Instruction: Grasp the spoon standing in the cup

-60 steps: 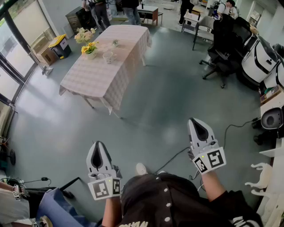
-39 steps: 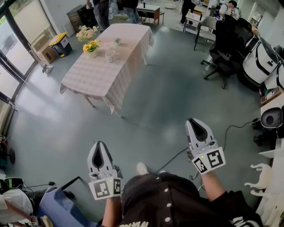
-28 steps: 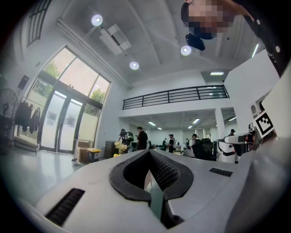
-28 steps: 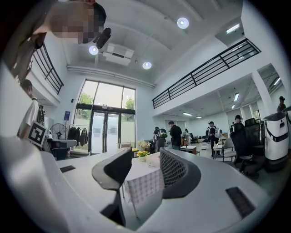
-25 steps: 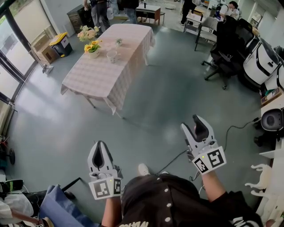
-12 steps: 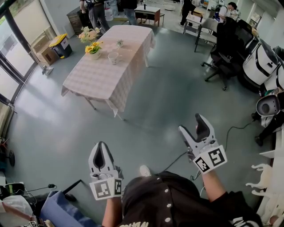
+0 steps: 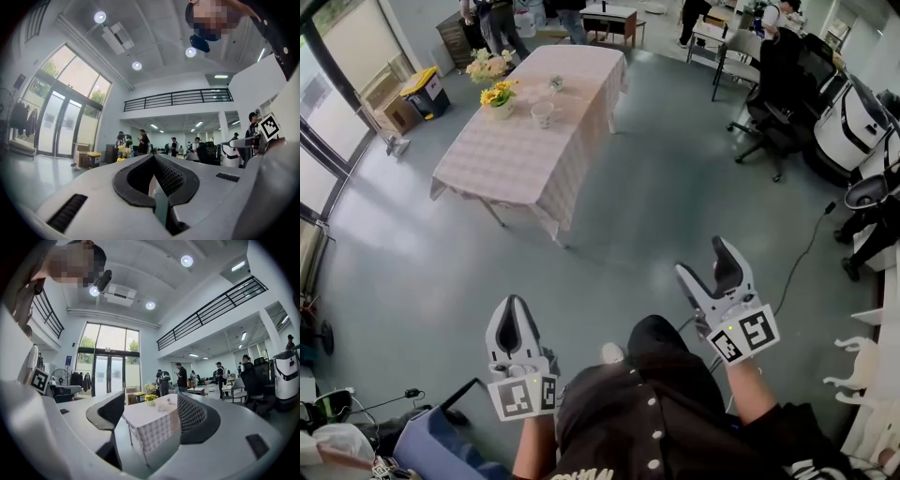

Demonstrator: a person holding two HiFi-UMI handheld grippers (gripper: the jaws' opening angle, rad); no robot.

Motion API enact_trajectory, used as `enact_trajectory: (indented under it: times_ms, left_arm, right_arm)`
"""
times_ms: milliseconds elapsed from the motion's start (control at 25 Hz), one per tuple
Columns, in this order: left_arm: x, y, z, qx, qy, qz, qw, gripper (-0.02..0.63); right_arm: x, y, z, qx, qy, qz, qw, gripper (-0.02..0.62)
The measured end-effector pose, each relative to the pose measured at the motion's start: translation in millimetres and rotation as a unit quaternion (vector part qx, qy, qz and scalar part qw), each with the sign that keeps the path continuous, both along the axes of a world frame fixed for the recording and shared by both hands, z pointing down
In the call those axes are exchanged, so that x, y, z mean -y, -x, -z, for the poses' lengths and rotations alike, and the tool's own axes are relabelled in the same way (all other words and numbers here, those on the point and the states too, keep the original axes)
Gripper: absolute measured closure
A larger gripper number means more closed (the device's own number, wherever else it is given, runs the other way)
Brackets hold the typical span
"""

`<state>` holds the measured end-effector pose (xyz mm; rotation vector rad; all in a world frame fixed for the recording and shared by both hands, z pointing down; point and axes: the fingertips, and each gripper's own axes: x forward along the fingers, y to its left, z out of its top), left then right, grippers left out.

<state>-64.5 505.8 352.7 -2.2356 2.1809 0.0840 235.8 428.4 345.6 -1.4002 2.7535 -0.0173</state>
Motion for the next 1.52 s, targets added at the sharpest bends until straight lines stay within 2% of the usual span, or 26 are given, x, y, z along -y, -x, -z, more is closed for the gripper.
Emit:
enact_trajectory:
  times_ms: [320, 520, 1520]
  left_arm:
    - [20.7, -1.7, -0.7, -0.004, 0.007, -0.007, 0.9999, 0.594]
    - [47.4, 0.7, -0.1, -0.006, 0.009, 0.001, 0.9999, 0.594]
    - [280.8, -3.0, 18.8, -0.001, 0.002, 0.041, 0.9991, 0.594]
  right_arm:
    - [19.1, 2.3, -4.3, -0.002, 0.01, 0.001, 1.0, 0.258]
    - [54.2, 3.2, -8.0, -0.003, 0.013, 0.004, 1.0, 0.256]
    - [310.8, 15.5, 10.1, -0.005, 0.004, 0.057, 0.998, 0.256]
